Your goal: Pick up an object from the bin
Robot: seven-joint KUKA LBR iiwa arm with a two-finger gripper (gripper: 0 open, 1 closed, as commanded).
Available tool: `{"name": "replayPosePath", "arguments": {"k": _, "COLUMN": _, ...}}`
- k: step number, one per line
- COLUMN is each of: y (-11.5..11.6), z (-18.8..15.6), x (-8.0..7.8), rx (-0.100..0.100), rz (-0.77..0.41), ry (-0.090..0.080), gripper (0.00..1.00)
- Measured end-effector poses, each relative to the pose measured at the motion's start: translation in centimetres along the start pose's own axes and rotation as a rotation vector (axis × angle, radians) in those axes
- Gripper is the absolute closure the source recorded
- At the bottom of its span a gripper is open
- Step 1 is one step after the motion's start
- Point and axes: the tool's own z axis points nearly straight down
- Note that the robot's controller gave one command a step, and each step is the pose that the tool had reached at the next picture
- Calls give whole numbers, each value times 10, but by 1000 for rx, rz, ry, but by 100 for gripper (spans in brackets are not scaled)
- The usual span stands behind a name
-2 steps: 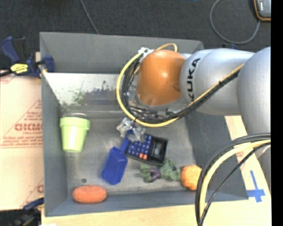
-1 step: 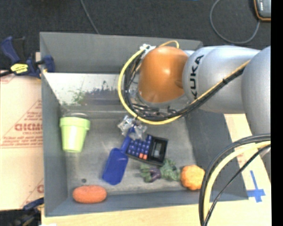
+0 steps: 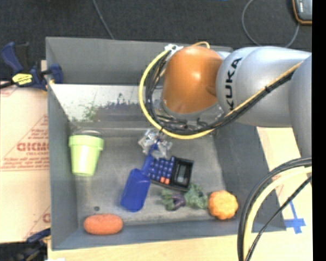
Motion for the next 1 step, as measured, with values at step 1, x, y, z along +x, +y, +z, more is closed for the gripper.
{"name": "replayPosePath", "arguments": {"k": 1, "y": -2, "z": -44, "x": -1, "rx": 4, "rz": 2, "ry": -4, "gripper": 100}}
